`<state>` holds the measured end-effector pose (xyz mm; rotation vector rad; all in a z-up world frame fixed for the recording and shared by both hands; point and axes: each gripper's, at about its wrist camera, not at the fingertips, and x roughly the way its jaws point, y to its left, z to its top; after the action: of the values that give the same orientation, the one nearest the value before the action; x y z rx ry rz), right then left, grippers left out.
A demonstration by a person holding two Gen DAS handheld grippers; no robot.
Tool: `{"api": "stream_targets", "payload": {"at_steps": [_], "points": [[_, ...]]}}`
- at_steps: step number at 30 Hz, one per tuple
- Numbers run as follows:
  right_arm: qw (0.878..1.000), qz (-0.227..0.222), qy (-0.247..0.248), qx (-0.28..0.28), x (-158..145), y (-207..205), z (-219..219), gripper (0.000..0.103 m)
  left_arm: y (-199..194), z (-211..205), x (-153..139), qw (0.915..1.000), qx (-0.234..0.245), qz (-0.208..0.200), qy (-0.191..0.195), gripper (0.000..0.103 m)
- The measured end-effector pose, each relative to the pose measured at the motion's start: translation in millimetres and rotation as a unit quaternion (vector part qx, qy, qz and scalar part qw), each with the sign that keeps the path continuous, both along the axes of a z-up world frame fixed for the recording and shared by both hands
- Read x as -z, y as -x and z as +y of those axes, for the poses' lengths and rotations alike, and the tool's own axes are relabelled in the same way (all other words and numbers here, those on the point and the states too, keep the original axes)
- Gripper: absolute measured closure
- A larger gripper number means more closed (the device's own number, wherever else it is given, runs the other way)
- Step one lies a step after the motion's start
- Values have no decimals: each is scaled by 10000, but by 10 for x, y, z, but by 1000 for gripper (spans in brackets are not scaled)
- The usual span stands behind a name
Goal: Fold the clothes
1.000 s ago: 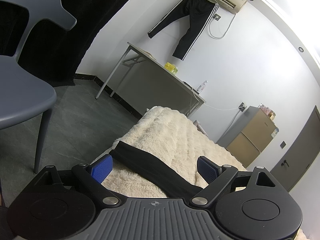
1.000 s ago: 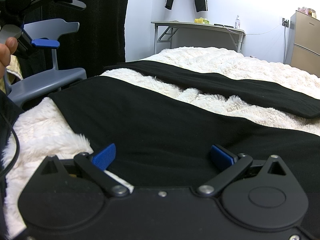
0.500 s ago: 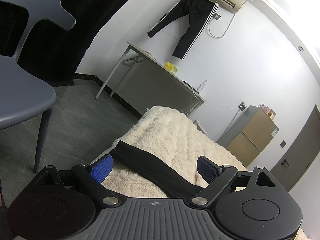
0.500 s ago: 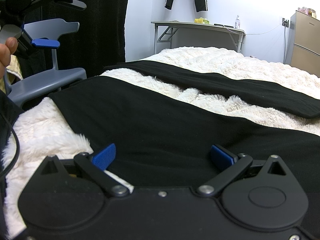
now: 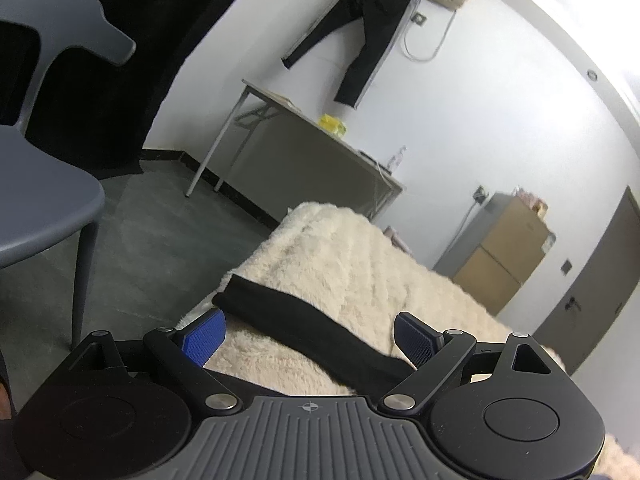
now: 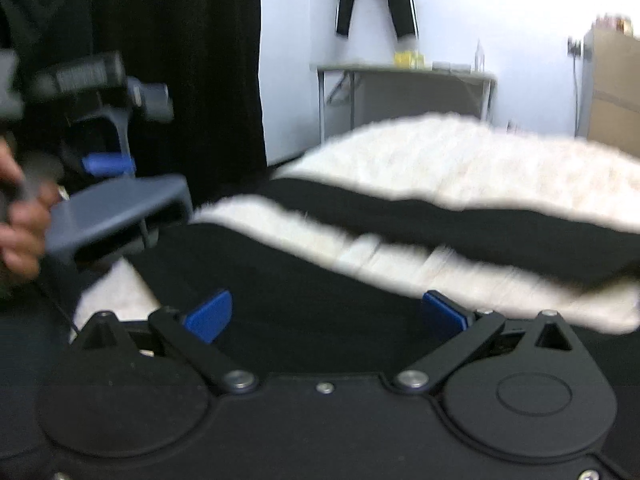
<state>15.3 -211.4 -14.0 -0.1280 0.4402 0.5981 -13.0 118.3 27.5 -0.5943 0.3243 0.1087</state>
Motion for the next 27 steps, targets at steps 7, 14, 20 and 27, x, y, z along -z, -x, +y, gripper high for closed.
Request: {"api": "stream_targets", "payload": {"at_steps": [7, 14, 20, 27], "points": [[9927, -268, 1145, -280, -391, 188, -827, 0, -103, -170, 4, 9987, 316, 150, -371, 14], [9618, -836, 2548, -552, -351, 576, -1294, 0, 16, 179, -362, 9966, 371, -20, -741, 15], [9729, -776, 2050, -735, -166, 508, -836, 0, 162, 657, -608, 9956, -73, 321, -875, 15], [9784, -742, 1164, -1541, -268, 214, 345, 0, 505, 678, -436, 9979, -437, -71, -467, 15]]}}
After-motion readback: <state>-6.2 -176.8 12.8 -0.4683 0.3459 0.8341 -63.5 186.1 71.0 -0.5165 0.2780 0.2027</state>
